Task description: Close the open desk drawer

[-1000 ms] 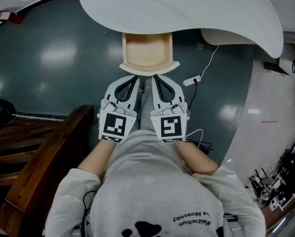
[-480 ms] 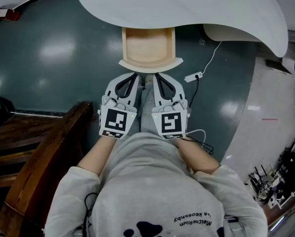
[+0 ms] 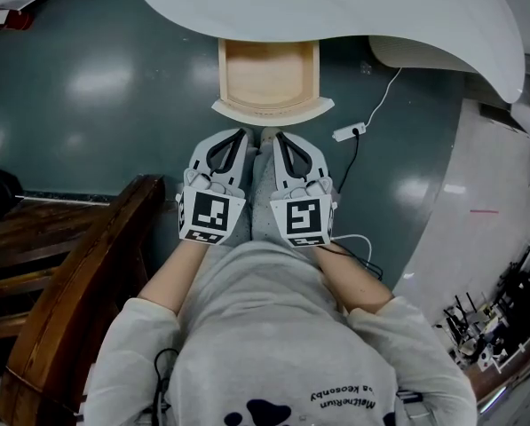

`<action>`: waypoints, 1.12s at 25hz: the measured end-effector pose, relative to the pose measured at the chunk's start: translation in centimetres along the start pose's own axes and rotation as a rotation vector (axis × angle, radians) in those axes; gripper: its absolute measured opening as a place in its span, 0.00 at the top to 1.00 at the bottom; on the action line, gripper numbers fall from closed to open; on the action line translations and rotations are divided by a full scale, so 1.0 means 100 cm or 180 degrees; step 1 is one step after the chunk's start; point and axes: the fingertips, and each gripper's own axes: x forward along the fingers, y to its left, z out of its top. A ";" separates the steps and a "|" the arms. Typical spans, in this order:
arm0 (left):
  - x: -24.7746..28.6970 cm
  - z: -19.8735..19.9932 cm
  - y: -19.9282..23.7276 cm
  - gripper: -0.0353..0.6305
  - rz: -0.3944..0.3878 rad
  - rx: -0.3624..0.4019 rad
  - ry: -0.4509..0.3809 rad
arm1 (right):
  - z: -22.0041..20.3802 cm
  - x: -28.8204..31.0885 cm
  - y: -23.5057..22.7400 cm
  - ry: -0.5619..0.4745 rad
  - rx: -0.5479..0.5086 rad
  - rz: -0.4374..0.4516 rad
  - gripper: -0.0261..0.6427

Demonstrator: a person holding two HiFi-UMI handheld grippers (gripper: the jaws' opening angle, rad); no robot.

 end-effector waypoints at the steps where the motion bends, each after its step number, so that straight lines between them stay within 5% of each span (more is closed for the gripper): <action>1: 0.002 -0.003 0.000 0.94 -0.0006 0.0024 0.0012 | -0.004 0.002 0.001 0.0032 0.0000 -0.0006 0.94; 11: 0.019 -0.026 0.000 0.94 -0.0046 -0.0045 0.0062 | -0.053 0.025 0.005 0.0444 0.0065 -0.0073 0.94; 25: 0.037 -0.058 0.006 0.94 -0.0040 -0.0106 0.0221 | -0.107 0.065 0.015 0.0905 0.0595 -0.0014 0.93; 28: 0.041 -0.064 0.009 0.94 -0.0030 -0.0106 0.0251 | -0.117 0.077 0.018 0.0964 0.0724 0.0014 0.83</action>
